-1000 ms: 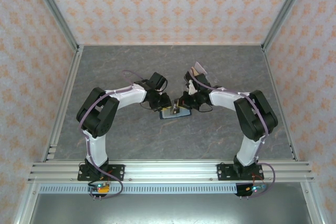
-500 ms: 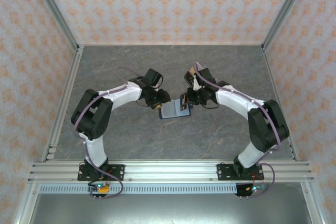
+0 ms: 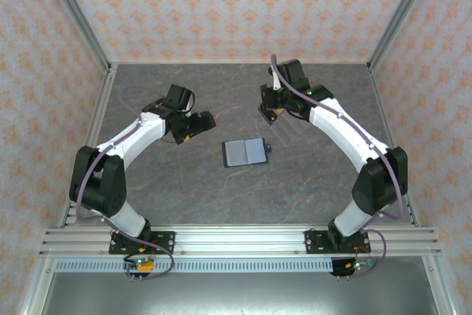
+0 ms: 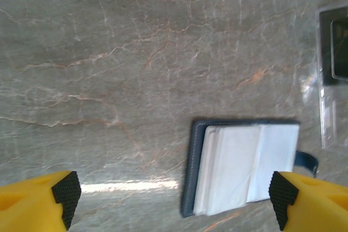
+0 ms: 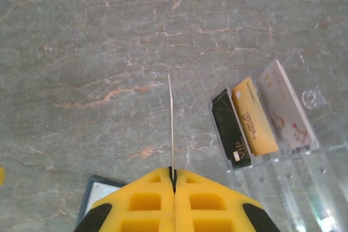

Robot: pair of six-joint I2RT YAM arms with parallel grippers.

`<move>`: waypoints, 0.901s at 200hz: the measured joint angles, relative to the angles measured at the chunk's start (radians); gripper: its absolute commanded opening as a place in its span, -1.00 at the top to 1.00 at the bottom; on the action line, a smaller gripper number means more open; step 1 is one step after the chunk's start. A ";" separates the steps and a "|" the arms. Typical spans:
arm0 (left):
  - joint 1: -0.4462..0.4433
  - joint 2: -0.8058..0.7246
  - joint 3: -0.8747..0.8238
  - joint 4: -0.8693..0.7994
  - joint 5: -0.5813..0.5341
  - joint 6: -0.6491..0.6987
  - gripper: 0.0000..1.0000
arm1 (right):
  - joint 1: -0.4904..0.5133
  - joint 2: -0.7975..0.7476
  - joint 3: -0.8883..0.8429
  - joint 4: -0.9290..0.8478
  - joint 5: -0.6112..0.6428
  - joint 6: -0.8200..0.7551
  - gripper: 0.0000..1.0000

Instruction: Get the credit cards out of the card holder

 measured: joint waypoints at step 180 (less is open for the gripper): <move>0.000 -0.088 -0.029 -0.087 -0.162 0.092 -1.00 | -0.122 0.566 0.546 -0.406 -0.095 -0.369 1.00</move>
